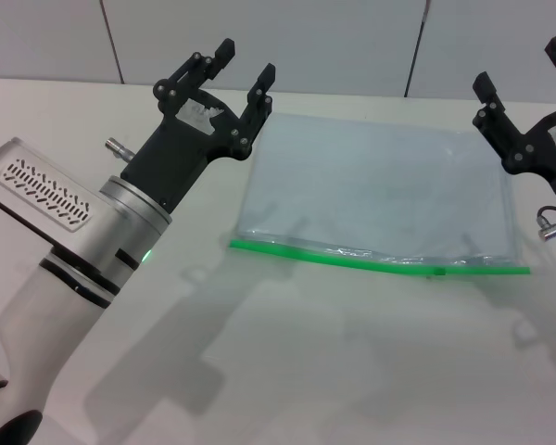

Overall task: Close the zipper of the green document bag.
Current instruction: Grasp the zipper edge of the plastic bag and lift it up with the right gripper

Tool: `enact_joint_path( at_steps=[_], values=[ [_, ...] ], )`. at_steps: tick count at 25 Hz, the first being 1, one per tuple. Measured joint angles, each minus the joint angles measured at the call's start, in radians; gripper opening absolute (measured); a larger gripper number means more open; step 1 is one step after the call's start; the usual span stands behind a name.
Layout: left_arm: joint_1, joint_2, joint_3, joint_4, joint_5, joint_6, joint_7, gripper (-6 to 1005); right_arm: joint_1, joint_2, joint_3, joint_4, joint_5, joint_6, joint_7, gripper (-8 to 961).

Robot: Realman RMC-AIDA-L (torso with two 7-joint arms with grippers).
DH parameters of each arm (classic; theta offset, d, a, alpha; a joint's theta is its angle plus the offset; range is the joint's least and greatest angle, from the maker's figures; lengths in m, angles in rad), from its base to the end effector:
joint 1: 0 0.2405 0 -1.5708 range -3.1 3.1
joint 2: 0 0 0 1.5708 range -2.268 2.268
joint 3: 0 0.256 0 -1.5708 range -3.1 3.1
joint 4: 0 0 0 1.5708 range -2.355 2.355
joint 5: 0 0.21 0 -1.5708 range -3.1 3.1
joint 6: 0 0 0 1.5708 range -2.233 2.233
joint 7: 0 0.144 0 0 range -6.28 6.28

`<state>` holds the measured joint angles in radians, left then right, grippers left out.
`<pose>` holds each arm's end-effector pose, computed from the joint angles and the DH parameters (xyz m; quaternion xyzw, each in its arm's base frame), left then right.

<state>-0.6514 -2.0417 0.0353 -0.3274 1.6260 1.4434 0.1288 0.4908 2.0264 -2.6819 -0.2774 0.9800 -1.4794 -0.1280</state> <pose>-0.2172 0.3412 -0.0491 -0.7615 -0.0168 -0.3866 0.5200 0.2488 0.3234 -0.0205 -0.7387 -0.0150 0.3736 0.5609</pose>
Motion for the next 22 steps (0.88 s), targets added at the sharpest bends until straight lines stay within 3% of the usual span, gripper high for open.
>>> enact_joint_path(
  at_steps=[14, 22],
  values=[
    [-0.002, 0.000, 0.000, 0.002, -0.003, 0.000, 0.000, 495, 0.016, 0.000, 0.004, 0.012, 0.002, 0.067, -0.003, 810],
    [0.006, 0.001, -0.005, 0.008, -0.008, -0.011, 0.000, 495, -0.010, 0.000, 0.008, 0.112, 0.004, 0.062, -0.108, 805]
  ],
)
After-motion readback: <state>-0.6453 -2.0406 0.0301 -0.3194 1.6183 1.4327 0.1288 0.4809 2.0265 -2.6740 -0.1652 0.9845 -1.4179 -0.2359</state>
